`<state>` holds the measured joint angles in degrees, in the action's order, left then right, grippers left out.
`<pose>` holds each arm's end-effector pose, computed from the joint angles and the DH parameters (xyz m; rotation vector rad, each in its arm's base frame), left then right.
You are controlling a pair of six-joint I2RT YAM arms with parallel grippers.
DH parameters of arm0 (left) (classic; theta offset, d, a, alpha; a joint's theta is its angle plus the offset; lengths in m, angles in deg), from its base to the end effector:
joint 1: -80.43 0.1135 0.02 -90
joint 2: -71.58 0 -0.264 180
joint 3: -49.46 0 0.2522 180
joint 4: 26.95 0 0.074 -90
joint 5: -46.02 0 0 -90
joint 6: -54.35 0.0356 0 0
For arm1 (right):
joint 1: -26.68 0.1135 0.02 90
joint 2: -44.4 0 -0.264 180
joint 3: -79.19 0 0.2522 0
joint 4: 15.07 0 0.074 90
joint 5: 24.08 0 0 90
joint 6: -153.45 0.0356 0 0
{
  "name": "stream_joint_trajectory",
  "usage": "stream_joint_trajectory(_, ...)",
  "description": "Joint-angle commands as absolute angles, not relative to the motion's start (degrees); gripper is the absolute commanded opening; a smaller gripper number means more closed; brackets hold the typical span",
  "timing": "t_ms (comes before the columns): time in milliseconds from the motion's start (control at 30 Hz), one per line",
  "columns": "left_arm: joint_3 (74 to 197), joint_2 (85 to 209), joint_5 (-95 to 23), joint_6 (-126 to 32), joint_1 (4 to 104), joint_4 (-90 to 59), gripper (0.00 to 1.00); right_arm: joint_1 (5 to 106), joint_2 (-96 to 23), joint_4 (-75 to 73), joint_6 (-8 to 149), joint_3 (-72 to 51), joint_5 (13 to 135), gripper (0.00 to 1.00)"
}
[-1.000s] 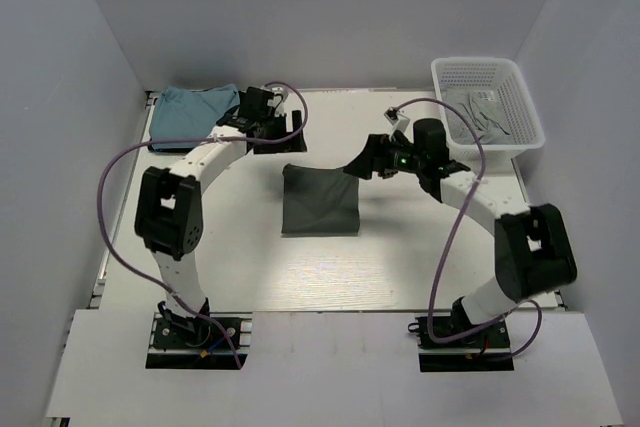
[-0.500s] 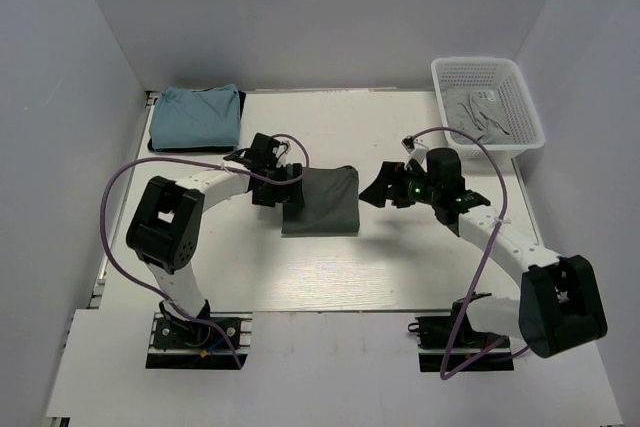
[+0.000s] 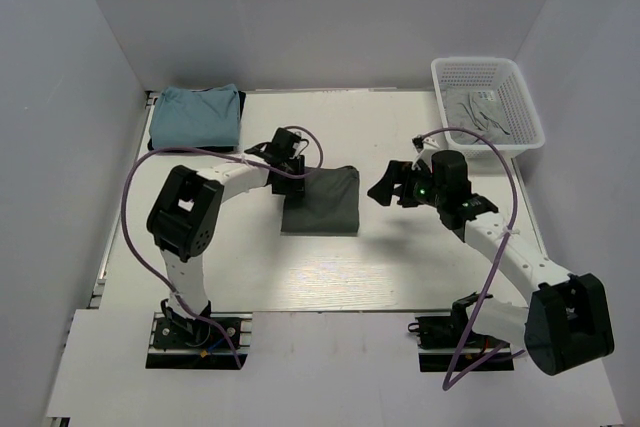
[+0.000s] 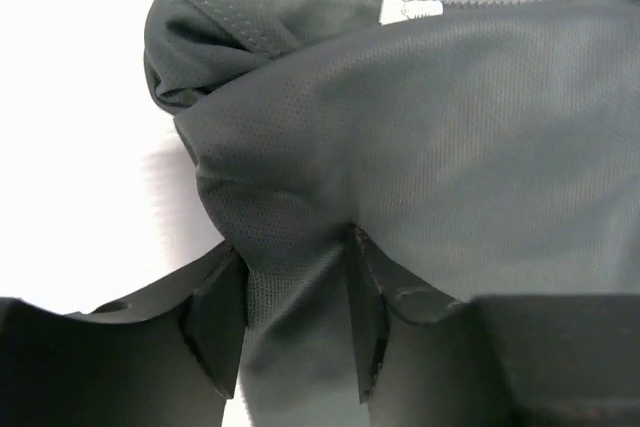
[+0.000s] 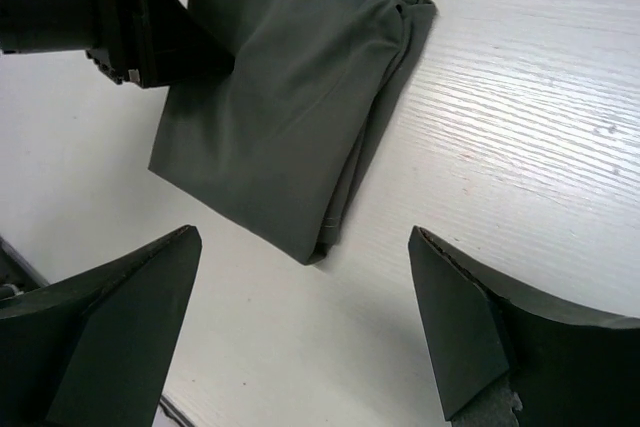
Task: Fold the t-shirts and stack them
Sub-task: Put the neatly folded tshirt into the corner of the board with the left arm
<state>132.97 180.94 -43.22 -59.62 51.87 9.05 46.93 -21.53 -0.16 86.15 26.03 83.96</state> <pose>0.3390 -0.1850 0.1560 0.1122 2.6871 -0.3144 0.2343 0.0982 0.2487 -0.1575 2.1160 0.7796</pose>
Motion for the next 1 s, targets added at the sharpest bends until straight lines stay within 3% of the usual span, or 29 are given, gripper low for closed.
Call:
stream_joint_trajectory(0,132.21,188.38,-50.47,-61.05,49.23,16.06,0.51,46.63,-19.14,0.36,84.89,27.1,79.64,0.9)
stream_joint_trajectory(100,133.79,191.81,-52.06,-61.58,48.0,17.74,0.4,46.63,-17.92,0.36,84.98,27.46,77.36,0.9)
stream_joint_trajectory(133,134.32,192.43,-52.67,-62.1,47.99,17.75,0.28,46.54,-17.74,0.62,84.89,27.54,77.09,0.9)
stream_joint_trajectory(167,134.32,193.13,-53.2,-62.11,47.99,17.75,0.26,46.54,-17.39,0.71,84.98,27.98,76.56,0.9)
stream_joint_trajectory(267,137.74,194.8,-58.71,-63.24,47.99,21.08,0.0,46.45,-16.59,1.06,84.8,28.07,73.75,0.9)
stream_joint_trajectory(500,145.73,186.91,-74.27,-59.56,49.14,25.04,0.0,46.45,-16.24,0.54,84.63,28.77,69.09,0.9)
stream_joint_trajectory(967,147.33,177.67,-85.9,-38.82,51.33,12.67,0.0,46.37,-16.59,-2.45,85.51,28.95,66.19,0.9)
